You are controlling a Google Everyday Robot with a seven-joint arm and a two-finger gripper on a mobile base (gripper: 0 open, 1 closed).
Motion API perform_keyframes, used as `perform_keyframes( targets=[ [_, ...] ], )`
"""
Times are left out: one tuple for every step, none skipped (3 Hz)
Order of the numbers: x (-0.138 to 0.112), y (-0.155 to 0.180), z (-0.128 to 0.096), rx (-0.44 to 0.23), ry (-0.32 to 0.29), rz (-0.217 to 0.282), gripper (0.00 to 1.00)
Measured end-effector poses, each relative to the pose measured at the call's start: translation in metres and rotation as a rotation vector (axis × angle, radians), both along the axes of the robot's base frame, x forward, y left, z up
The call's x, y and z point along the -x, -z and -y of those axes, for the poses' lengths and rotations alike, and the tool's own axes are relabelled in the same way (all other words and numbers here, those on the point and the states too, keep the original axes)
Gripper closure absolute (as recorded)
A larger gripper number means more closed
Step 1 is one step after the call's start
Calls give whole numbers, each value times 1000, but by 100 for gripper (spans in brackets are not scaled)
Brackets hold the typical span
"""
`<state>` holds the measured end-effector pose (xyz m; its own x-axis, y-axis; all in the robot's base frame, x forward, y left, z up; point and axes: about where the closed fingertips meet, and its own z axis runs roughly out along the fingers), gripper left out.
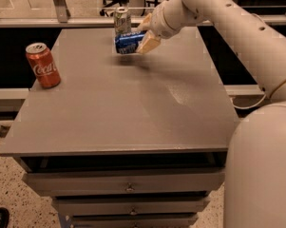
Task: Move pepsi can near 7up can
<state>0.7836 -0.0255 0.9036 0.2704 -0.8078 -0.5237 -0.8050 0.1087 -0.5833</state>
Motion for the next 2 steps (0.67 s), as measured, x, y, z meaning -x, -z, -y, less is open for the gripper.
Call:
perform_keyframes(
  targets=[
    [-16, 11, -2, -3, 9, 9, 100],
    [-29, 16, -4, -9, 2, 0, 84]
  ],
)
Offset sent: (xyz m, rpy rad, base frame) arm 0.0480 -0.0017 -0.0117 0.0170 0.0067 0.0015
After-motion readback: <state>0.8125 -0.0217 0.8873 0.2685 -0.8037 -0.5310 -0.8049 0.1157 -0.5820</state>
